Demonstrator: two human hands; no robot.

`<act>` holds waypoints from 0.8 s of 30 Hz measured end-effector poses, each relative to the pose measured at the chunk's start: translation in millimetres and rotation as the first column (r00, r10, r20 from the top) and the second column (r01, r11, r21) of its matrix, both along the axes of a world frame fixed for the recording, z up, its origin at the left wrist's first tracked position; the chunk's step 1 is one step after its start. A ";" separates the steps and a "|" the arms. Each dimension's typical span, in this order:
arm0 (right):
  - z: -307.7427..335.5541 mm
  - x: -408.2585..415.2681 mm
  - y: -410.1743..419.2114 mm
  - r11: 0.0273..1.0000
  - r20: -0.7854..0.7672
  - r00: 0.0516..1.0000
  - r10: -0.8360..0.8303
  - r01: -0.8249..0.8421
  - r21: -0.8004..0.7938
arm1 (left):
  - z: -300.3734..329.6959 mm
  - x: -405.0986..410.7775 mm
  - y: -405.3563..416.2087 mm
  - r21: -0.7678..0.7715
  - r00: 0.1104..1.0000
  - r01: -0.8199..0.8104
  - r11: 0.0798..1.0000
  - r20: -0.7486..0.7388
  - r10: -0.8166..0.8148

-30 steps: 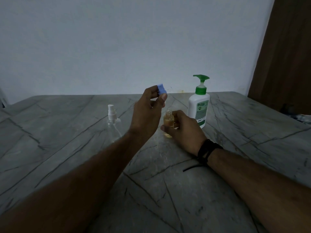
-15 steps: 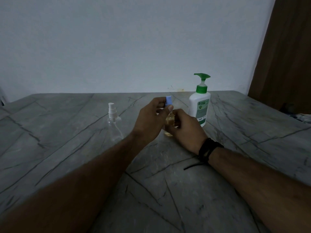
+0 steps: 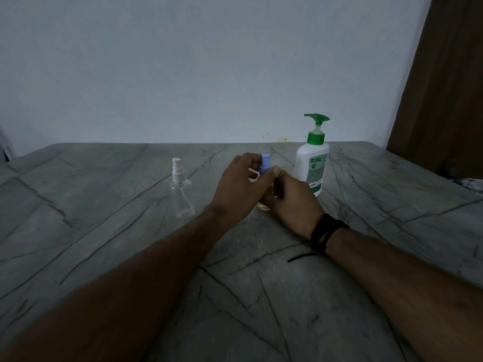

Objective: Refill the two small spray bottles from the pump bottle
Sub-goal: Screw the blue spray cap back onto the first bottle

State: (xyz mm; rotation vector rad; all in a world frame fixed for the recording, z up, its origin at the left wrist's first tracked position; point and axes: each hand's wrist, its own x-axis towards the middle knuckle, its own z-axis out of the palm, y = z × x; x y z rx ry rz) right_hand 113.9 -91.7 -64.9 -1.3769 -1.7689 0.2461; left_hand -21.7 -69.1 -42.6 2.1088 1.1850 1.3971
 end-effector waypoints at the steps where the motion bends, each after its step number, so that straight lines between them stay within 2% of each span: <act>1: -0.5 -0.4 0.3 1.000 0.004 1.000 -0.002 0.002 -0.003 | 0.1 0.3 0.6 0.011 1.000 -0.014 1.000 -0.004 0.014; 5: 0.5 -0.4 -0.8 1.000 0.006 1.000 -0.010 0.010 -0.003 | 0.2 -0.1 2.3 0.044 0.999 -0.037 0.998 -0.027 0.038; 8: 1.2 -0.4 -2.0 1.000 0.017 1.000 -0.001 0.001 -0.015 | -0.3 -0.8 1.7 -0.005 1.000 -0.004 1.000 0.024 0.004; 12: 1.9 -1.1 -3.2 1.000 0.020 1.000 0.015 -0.014 -0.016 | 0.1 -0.1 1.3 0.004 0.999 0.044 0.999 0.000 -0.044; 17: 1.3 0.6 -3.9 0.999 -0.027 0.999 0.039 -0.040 -0.011 | 0.0 -1.3 2.0 -0.052 0.991 0.105 0.993 0.083 -0.100; 24: 2.5 -0.4 -2.7 1.000 0.017 1.000 0.005 -0.005 -0.012 | 5.1 -1.9 1.0 -0.057 0.988 0.090 0.994 0.132 -0.082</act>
